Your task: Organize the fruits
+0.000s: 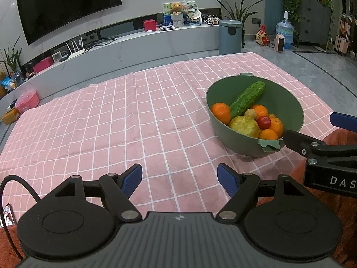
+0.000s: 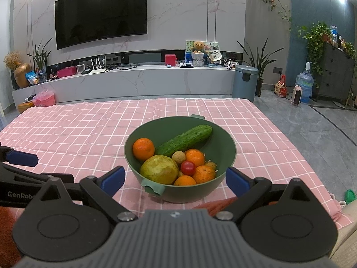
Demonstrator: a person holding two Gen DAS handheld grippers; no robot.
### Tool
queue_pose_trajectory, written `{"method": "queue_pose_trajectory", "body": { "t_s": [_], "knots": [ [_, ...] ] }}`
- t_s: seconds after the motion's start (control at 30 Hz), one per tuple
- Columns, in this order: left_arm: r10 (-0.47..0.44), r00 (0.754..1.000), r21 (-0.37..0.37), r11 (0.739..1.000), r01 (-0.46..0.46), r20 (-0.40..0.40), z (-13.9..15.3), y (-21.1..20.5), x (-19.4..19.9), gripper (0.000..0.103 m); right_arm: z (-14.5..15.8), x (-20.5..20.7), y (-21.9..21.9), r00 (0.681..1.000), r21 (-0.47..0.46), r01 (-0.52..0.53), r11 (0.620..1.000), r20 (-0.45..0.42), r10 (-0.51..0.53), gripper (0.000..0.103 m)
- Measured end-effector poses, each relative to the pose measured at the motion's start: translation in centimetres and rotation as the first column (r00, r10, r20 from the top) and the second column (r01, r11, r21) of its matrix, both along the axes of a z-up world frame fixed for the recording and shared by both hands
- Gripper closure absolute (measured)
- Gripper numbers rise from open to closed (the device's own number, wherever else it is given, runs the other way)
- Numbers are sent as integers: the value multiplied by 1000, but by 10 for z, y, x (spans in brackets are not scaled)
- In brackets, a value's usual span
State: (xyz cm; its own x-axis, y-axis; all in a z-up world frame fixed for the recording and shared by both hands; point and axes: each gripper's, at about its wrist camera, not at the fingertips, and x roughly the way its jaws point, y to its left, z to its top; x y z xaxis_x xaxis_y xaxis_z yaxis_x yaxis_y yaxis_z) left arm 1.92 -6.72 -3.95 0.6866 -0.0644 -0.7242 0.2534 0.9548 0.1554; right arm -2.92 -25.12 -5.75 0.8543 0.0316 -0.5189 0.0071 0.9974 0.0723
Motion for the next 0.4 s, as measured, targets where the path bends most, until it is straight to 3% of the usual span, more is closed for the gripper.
{"method": "queue_pose_trajectory", "body": {
  "t_s": [0.4],
  "knots": [
    [-8, 1000, 2, 1000, 8, 17, 0, 0, -4, 13, 0, 0, 0, 1000, 0, 0, 1000, -1, 0, 9]
  ]
}}
